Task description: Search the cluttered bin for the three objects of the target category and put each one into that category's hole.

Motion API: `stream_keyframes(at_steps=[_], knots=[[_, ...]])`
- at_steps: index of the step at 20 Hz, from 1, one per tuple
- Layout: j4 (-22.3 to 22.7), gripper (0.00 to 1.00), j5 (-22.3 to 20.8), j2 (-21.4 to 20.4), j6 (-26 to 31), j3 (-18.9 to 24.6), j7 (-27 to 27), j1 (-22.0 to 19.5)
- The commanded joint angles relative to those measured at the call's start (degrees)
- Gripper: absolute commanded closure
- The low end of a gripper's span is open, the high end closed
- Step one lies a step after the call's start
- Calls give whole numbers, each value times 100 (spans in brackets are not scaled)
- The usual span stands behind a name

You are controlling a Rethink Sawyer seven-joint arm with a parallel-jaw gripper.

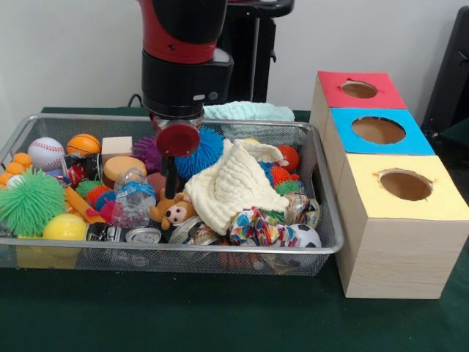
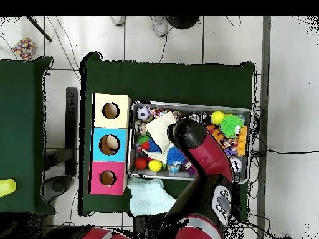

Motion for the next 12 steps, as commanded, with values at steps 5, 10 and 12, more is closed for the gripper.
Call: stream_keyframes(at_steps=[5,10,12], knots=[[422,0,43,259,150,683,1160,-27],[535,0,200,299,-237,1045,1126,-150],[598,0,268,292,-394,1225,1131,-196]])
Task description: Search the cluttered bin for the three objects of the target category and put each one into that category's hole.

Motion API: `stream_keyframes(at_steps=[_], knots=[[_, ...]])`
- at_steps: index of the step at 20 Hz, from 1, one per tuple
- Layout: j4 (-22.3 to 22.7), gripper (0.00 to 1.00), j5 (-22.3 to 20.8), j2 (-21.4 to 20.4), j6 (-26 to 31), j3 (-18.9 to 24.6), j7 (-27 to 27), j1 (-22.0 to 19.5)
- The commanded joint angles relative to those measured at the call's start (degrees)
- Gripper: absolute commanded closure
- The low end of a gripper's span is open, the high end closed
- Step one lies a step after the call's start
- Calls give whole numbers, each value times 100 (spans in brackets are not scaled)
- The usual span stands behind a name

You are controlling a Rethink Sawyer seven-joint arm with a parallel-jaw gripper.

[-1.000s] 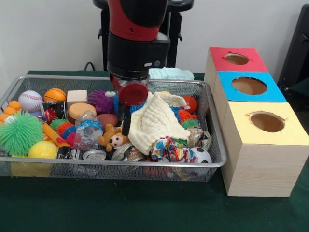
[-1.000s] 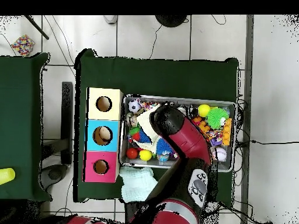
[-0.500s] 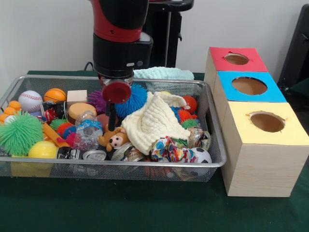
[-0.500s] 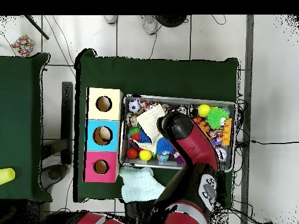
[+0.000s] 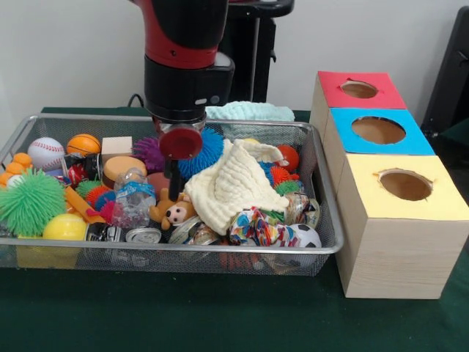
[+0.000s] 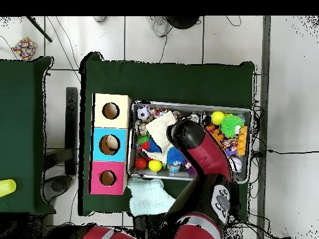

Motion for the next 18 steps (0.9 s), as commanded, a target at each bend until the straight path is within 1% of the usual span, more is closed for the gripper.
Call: stream_keyframes(at_steps=[1,6,9,16,18], knots=[[589,0,269,258,-466,1189,1129,-195],[708,0,309,245,-739,1540,1141,-339],[721,0,269,256,-845,1637,1153,-395],[795,0,120,295,-1304,2020,1132,-669],[751,0,88,344,-1374,2042,1144,-676]])
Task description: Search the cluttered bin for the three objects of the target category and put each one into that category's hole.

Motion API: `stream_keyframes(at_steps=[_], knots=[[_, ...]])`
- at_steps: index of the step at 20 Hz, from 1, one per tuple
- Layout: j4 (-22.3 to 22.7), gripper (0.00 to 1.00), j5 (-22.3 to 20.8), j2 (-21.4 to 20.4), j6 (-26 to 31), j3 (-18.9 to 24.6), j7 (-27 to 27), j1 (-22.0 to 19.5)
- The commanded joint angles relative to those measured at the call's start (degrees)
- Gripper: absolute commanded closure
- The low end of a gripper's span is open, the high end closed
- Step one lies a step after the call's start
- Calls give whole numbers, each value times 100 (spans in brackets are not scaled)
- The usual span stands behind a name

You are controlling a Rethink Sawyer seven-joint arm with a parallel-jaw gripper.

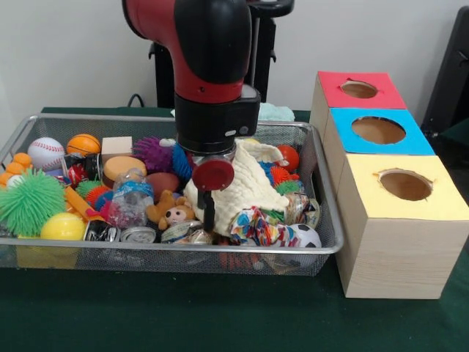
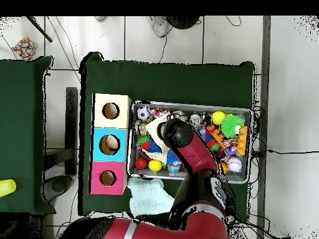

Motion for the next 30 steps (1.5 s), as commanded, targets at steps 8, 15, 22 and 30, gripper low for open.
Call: stream_keyframes(at_steps=[8,15,22,30], knots=[[96,0,10,509,-228,397,1078,56],[-199,0,-227,123,1297,-596,1322,500],[-984,0,-812,-291,3296,-1703,1793,915],[-1674,0,-1237,-233,3948,-2385,1760,1107]])
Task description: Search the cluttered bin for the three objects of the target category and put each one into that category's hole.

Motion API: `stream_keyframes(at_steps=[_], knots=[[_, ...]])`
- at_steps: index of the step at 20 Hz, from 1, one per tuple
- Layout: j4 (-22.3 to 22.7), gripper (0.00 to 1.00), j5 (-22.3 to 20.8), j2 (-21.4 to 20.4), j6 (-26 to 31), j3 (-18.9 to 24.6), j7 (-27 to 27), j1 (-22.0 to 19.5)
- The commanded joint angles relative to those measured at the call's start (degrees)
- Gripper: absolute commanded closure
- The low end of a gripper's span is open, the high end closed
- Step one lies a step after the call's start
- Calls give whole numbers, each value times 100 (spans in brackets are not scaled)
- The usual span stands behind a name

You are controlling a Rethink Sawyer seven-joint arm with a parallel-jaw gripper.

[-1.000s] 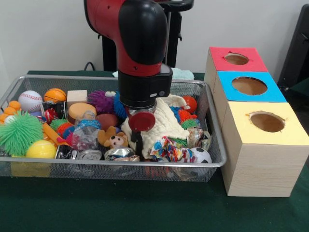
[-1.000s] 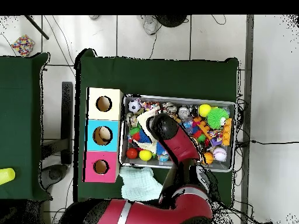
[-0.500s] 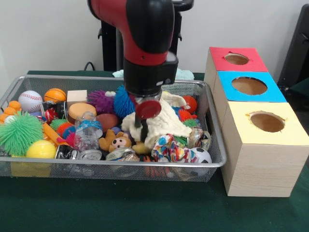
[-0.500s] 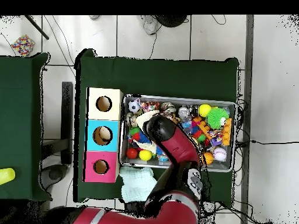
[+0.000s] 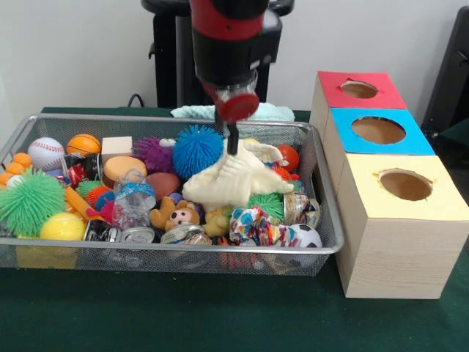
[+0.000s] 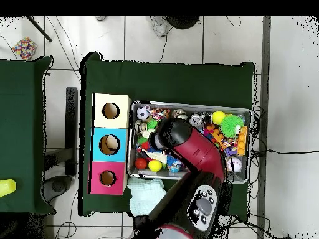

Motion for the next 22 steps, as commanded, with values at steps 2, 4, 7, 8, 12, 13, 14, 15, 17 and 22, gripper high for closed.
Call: stream_keyframes(at_steps=[2,4,7,8,12,13,14,15,17,22], knots=[[-660,0,-161,31,101,-210,1468,-97],[-446,0,65,156,-461,143,1287,-260],[-241,0,353,262,-958,618,1073,-509],[-196,0,427,269,-1044,744,1005,-578],[-303,0,350,347,-1110,853,835,-726],[-350,0,273,352,-1193,812,808,-723],[-407,0,210,336,-1145,755,817,-715],[-462,0,169,335,-1098,724,819,-721],[-548,0,72,345,-1202,606,816,-680],[-385,0,45,437,-1682,522,893,-605]])
